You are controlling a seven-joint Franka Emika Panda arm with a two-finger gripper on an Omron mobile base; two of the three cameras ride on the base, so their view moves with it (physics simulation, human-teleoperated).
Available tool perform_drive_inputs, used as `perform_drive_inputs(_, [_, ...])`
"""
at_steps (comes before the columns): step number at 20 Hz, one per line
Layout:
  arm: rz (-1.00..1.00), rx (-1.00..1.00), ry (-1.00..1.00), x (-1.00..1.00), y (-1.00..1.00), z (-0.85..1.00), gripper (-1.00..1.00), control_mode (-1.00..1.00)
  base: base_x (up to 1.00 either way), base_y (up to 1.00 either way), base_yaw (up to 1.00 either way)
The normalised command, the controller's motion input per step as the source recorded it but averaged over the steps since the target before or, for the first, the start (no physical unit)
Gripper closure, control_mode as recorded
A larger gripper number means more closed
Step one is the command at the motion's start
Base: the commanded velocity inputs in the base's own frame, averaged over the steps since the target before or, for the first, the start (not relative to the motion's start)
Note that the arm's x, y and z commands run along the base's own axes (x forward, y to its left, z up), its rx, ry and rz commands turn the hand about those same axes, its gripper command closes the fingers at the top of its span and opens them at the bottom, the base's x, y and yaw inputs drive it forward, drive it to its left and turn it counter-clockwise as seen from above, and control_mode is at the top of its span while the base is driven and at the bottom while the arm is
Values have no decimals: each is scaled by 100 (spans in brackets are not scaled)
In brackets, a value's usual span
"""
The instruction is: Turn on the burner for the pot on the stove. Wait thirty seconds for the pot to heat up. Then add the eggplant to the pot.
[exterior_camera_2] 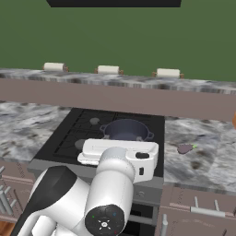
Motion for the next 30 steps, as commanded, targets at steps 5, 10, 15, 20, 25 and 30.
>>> perform_drive_inputs(5, [0,0,0,0,0,0,-100,-100,0,0,0])
perform_drive_inputs(10, [0,0,0,0,0,0,-100,-100,0,0,0])
perform_drive_inputs(15, [0,0,0,0,0,0,-100,-100,0,0,0])
perform_drive_inputs(20, [0,0,0,0,0,0,-100,-100,0,0,0])
perform_drive_inputs(25, [0,0,0,0,0,0,-100,-100,0,0,0])
perform_drive_inputs(30, [0,0,0,0,0,0,-100,-100,0,0,0])
